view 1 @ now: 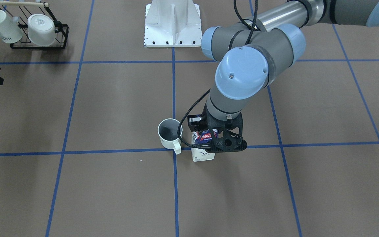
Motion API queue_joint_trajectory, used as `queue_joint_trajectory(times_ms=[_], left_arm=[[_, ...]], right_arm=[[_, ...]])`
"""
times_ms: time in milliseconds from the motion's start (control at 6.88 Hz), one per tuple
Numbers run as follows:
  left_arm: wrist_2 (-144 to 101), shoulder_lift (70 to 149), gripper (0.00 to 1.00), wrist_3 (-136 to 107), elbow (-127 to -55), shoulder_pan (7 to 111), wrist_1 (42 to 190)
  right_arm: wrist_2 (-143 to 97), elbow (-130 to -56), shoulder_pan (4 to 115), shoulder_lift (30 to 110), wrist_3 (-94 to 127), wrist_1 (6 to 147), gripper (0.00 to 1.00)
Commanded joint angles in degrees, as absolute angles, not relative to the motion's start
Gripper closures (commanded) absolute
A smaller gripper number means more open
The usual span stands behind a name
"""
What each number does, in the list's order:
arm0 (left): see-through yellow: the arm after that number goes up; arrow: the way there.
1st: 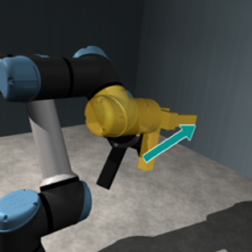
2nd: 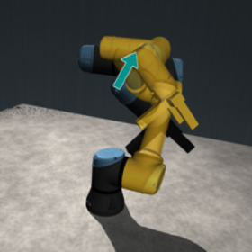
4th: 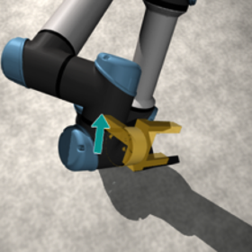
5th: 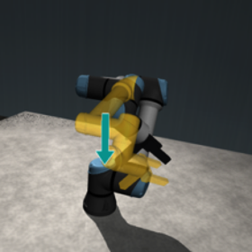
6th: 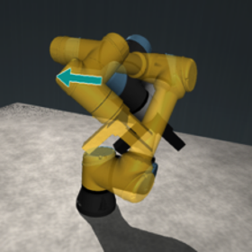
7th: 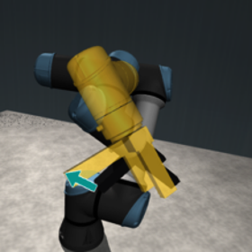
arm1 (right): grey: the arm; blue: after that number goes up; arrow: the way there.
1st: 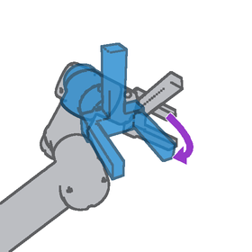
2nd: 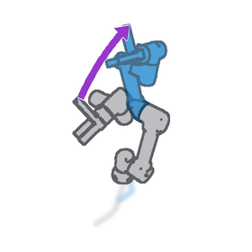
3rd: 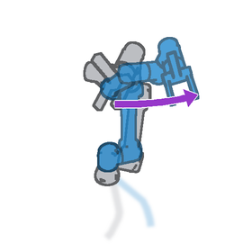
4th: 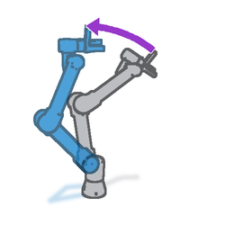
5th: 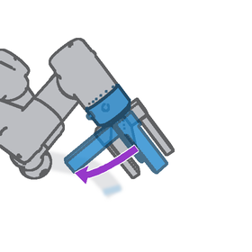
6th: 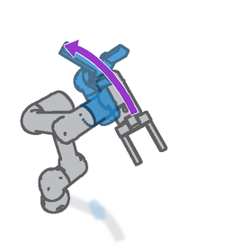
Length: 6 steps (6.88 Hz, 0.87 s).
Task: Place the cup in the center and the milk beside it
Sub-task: 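Open the left gripper, release the carton, and withdraw the left arm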
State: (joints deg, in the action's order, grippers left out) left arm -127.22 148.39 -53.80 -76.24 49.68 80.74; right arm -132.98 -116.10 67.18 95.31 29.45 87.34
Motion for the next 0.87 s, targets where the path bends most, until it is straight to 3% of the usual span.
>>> queue_joint_trajectory(times_ms=[0,145,291,582,727], left_arm=[[-127.1,148.4,0.01,-55.5,-79.3,49.9,80.1],[-127.1,147.9,0.01,-56.8,-82.9,51.1,79.9],[-126.9,144.0,0.01,-61.5,-91.7,51.3,78.6],[-125.6,127.3,0.01,-61.2,-115.7,53.5,74.4],[-120.5,121.4,0.01,-59.7,-124.3,53.0,71.3]], right_arm=[[-133.0,-116.0,67.1,95.2,29.4,87.4,0.00],[-133.0,-116.0,67.1,95.1,29.4,87.4,0.00],[-133.4,-116.3,67.6,95.0,29.4,87.4,0.00],[-133.9,-117.9,74.1,95.4,28.6,87.4,0.00],[-133.9,-118.7,77.4,96.6,28.5,87.4,0.00]])
